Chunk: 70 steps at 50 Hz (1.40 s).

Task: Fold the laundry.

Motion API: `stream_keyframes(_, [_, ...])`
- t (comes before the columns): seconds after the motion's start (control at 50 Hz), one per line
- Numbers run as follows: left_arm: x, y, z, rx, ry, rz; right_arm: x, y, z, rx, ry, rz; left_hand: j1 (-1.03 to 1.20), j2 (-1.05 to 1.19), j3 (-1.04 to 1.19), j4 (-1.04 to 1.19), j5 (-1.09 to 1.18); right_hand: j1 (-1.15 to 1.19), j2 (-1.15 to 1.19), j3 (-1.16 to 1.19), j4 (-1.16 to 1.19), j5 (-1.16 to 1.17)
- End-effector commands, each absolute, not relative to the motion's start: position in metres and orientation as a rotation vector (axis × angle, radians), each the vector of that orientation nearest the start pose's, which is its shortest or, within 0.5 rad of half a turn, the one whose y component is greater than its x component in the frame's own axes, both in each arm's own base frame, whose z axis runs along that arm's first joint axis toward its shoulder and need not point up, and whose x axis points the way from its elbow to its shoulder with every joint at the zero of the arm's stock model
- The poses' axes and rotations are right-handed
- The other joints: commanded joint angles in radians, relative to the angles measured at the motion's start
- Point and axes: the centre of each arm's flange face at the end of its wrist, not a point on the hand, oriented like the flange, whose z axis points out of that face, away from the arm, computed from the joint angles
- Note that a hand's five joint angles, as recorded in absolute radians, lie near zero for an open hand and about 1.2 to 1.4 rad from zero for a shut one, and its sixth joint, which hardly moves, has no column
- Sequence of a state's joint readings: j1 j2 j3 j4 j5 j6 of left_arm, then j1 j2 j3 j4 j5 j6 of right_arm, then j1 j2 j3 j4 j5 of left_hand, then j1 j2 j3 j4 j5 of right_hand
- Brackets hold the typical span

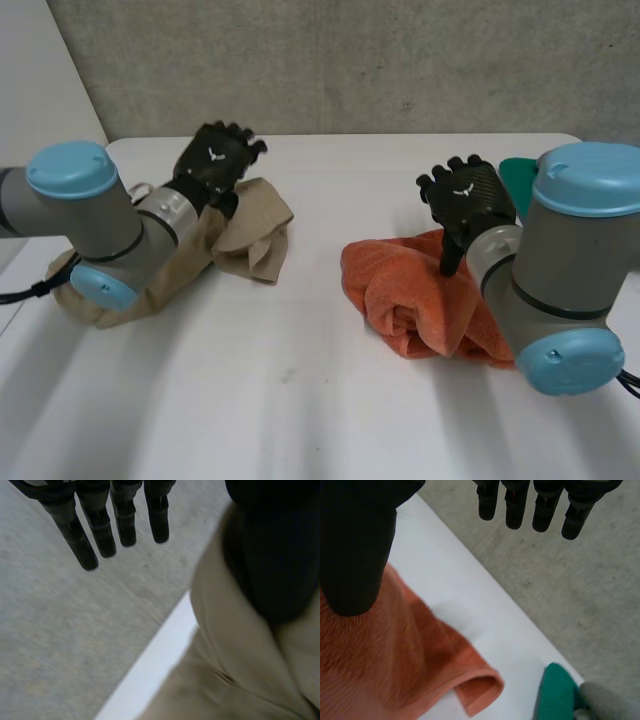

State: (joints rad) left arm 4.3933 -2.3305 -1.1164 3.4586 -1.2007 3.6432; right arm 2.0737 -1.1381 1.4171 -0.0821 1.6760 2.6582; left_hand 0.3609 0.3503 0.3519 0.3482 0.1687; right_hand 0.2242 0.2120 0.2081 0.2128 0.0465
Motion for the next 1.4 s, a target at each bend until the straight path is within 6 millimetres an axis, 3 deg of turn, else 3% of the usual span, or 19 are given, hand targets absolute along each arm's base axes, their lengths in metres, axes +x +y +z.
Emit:
stream_keyframes(0.02, [-0.299, -0.382, 0.150, 1.363, 1.962, -2.243, 0.273, -0.277, 0.194, -1.088, 2.277, -1.977, 0.888, 0.898, 0.897, 0.900, 0.905, -0.050, -0.037, -0.034, -0.038, -0.047])
stream_keyframes(0.04, [-0.298, -0.383, 0.150, 1.358, 1.956, -2.240, 0.272, -0.277, 0.192, -1.095, 2.282, -1.976, 1.034, 1.044, 1.043, 1.047, 1.052, -0.050, -0.037, -0.034, -0.038, -0.047])
stream_keyframes(0.14, [-0.284, -0.405, 0.164, 1.135, 1.844, -2.233, 0.266, -0.278, 0.182, -1.126, 2.297, -1.985, 1.035, 1.046, 1.044, 1.048, 1.053, -0.050, -0.037, -0.034, -0.038, -0.047])
stream_keyframes(0.16, [-0.270, -0.420, 0.179, 0.970, 1.775, -2.241, 0.265, -0.279, 0.181, -1.122, 2.295, -1.994, 1.035, 1.046, 1.044, 1.048, 1.053, -0.050, -0.037, -0.034, -0.038, -0.047])
stream_keyframes(0.2, [-0.257, -0.431, 0.195, 0.828, 1.717, -2.253, 0.265, -0.278, 0.181, -1.123, 2.291, -1.998, 1.035, 1.046, 1.044, 1.048, 1.053, -0.050, -0.037, -0.034, -0.038, -0.047])
stream_keyframes(0.26, [-0.213, -0.456, 0.238, 0.506, 1.559, -2.246, 0.264, -0.279, 0.185, -1.110, 2.269, -2.010, 1.035, 1.046, 1.044, 1.048, 1.053, -0.050, -0.037, -0.034, -0.038, -0.047])
stream_keyframes(0.34, [-0.168, -0.473, 0.267, 0.295, 1.448, -2.170, 0.264, -0.276, 0.195, -1.089, 2.205, -2.020, 1.035, 1.046, 1.044, 1.048, 1.053, -0.050, -0.037, -0.034, -0.038, -0.047])
stream_keyframes(0.42, [-0.139, -0.483, 0.264, 0.248, 1.458, -2.068, 0.266, -0.273, 0.202, -1.088, 2.145, -2.000, 1.035, 1.046, 1.044, 1.048, 1.053, -0.050, -0.037, -0.034, -0.038, -0.047])
stream_keyframes(0.48, [-0.139, -0.483, 0.248, 0.319, 1.535, -2.045, 0.267, -0.271, 0.204, -1.085, 2.136, -1.995, 1.035, 1.046, 1.044, 1.048, 1.053, -0.050, -0.037, -0.034, -0.038, -0.047])
stream_keyframes(0.52, [-0.147, -0.478, 0.232, 0.429, 1.615, -2.048, 0.266, -0.271, 0.204, -1.088, 2.139, -1.990, 1.035, 1.046, 1.044, 1.048, 1.053, -0.050, -0.037, -0.034, -0.038, -0.047])
stream_keyframes(0.56, [-0.154, -0.474, 0.222, 0.508, 1.664, -2.057, 0.267, -0.270, 0.204, -1.092, 2.142, -1.987, 0.709, 0.719, 0.718, 0.722, 0.726, -0.050, -0.037, -0.034, -0.038, -0.047])
stream_keyframes(0.58, [-0.162, -0.468, 0.214, 0.591, 1.694, -2.069, 0.267, -0.270, 0.204, -1.090, 2.144, -1.984, 0.285, 0.296, 0.294, 0.298, 0.303, -0.050, -0.037, -0.034, -0.038, -0.047])
stream_keyframes(0.64, [-0.178, -0.457, 0.207, 0.721, 1.724, -2.097, 0.267, -0.270, 0.204, -1.092, 2.143, -1.985, -0.158, -0.147, -0.149, -0.145, -0.140, -0.050, -0.037, -0.034, -0.038, -0.047])
stream_keyframes(0.66, [-0.180, -0.454, 0.206, 0.735, 1.730, -2.097, 0.267, -0.270, 0.204, -1.092, 2.143, -1.985, -0.186, -0.176, -0.177, -0.174, -0.169, -0.050, -0.037, -0.034, -0.038, -0.047])
stream_keyframes(0.86, [-0.209, -0.395, 0.230, 0.848, 1.772, -2.157, 0.259, -0.271, 0.221, -1.072, 2.136, -2.009, -0.186, -0.176, -0.177, -0.174, -0.169, -0.050, -0.037, -0.034, -0.038, -0.047])
stream_keyframes(1.08, [-0.287, -0.263, 0.232, 1.299, 2.083, -2.267, 0.227, -0.278, 0.258, -1.099, 2.188, -1.902, -0.186, -0.176, -0.177, -0.174, -0.169, -0.050, -0.037, -0.034, -0.038, -0.047])
stream_keyframes(1.18, [-0.330, -0.212, 0.226, 1.445, 2.324, -2.310, 0.211, -0.277, 0.246, -1.249, 2.345, -1.665, -0.186, -0.176, -0.177, -0.174, -0.169, -0.050, -0.037, -0.034, -0.038, -0.047])
stream_keyframes(1.28, [-0.364, -0.193, 0.213, 1.510, 2.453, -2.327, 0.200, -0.284, 0.222, -1.416, 2.382, -1.549, -0.186, -0.176, -0.177, -0.174, -0.169, -0.050, -0.037, -0.034, -0.038, -0.047])
stream_keyframes(1.4, [-0.403, -0.176, 0.196, 1.639, 2.493, -2.336, 0.191, -0.294, 0.197, -1.405, 2.423, -1.495, -0.130, -0.120, -0.121, -0.118, -0.113, -0.050, -0.037, -0.034, -0.038, -0.047])
